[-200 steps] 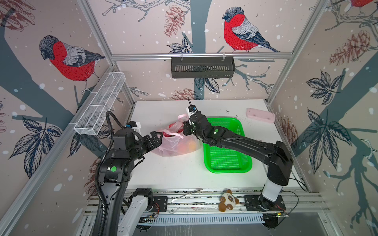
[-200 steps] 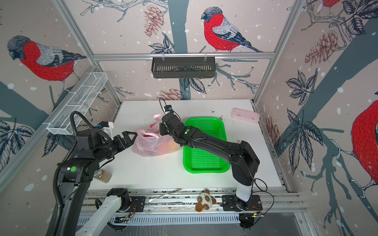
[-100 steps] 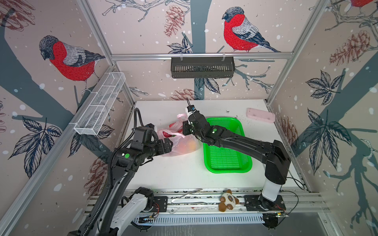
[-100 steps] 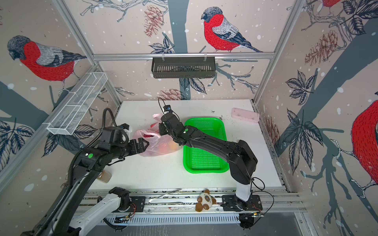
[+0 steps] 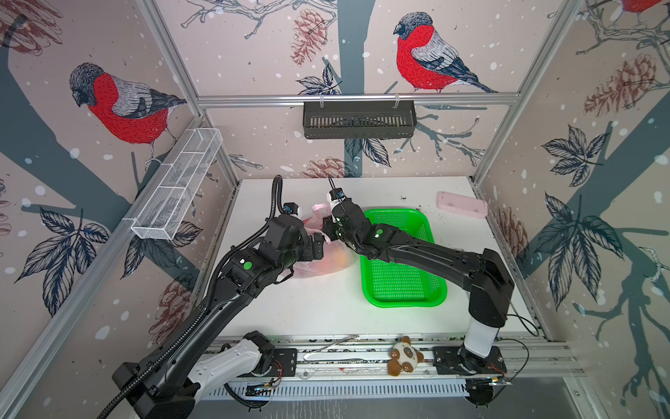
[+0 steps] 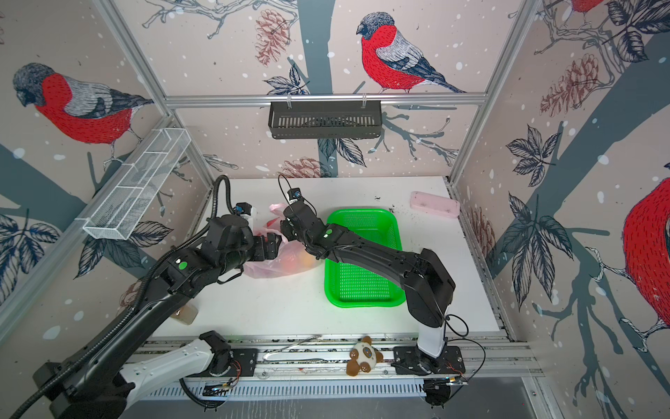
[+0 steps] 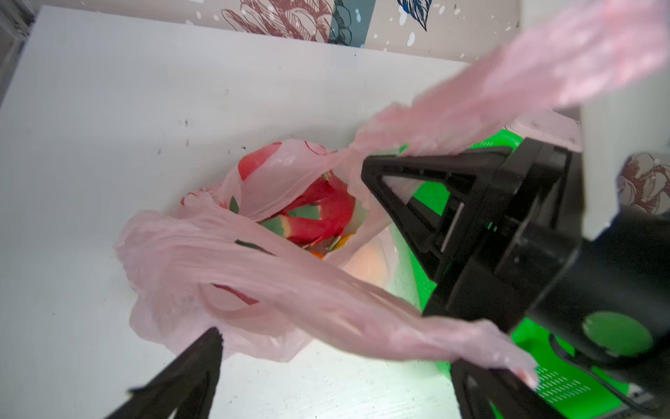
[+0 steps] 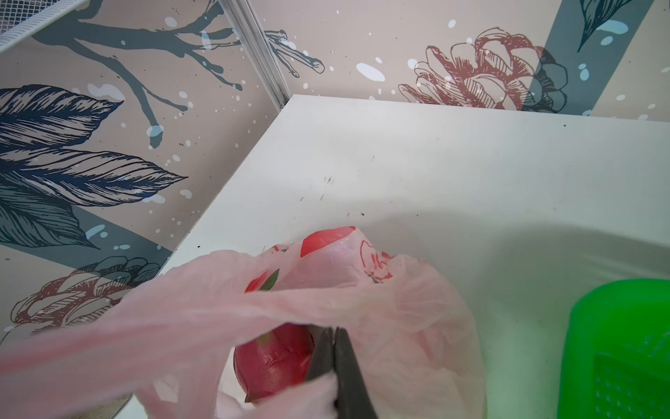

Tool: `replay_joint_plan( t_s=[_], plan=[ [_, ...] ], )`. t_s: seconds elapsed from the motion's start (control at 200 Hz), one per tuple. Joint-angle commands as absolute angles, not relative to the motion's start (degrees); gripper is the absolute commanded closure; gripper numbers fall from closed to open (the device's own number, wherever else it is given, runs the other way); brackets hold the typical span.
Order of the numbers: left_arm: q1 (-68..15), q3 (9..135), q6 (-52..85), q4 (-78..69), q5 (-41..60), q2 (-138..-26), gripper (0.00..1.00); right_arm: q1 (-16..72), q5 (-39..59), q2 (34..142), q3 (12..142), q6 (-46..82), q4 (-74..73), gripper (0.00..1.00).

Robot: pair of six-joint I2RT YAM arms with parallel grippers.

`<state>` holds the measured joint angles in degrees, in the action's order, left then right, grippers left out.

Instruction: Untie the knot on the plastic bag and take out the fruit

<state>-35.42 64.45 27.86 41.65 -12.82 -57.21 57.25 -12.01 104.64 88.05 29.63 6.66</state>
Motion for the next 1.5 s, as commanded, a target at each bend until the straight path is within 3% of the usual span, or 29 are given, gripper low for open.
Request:
replay_joint_plan(
  t_s=[0.0,0.545,0.741,1.051,1.161,1.496],
  plan=[
    [-35.68,64.56,24.27,33.92,-18.93,-57.40,0.04,57.95,-10.47,104.76,88.37,29.45,5.25,0.94],
    [-34.55,62.37,14.59,18.45,-30.47,-60.12,0.06,59.40,-9.13,104.52,88.24,30.49,3.95,0.94],
    [-28.79,60.59,15.12,16.33,-25.04,-59.44,0.12,59.35,-11.61,101.64,84.91,32.18,1.27,0.94],
    [-24.22,58.90,16.18,14.53,-20.52,-59.59,0.13,59.24,-13.16,99.15,82.81,32.83,0.00,0.94],
    [-21.64,58.88,16.89,13.25,-17.96,-59.76,0.19,59.29,-14.03,98.80,81.86,33.05,-0.14,0.94],
    [-16.08,57.58,22.87,9.36,-15.25,-61.21,0.55,60.84,-16.22,96.99,78.51,34.38,1.13,0.94]
  ],
)
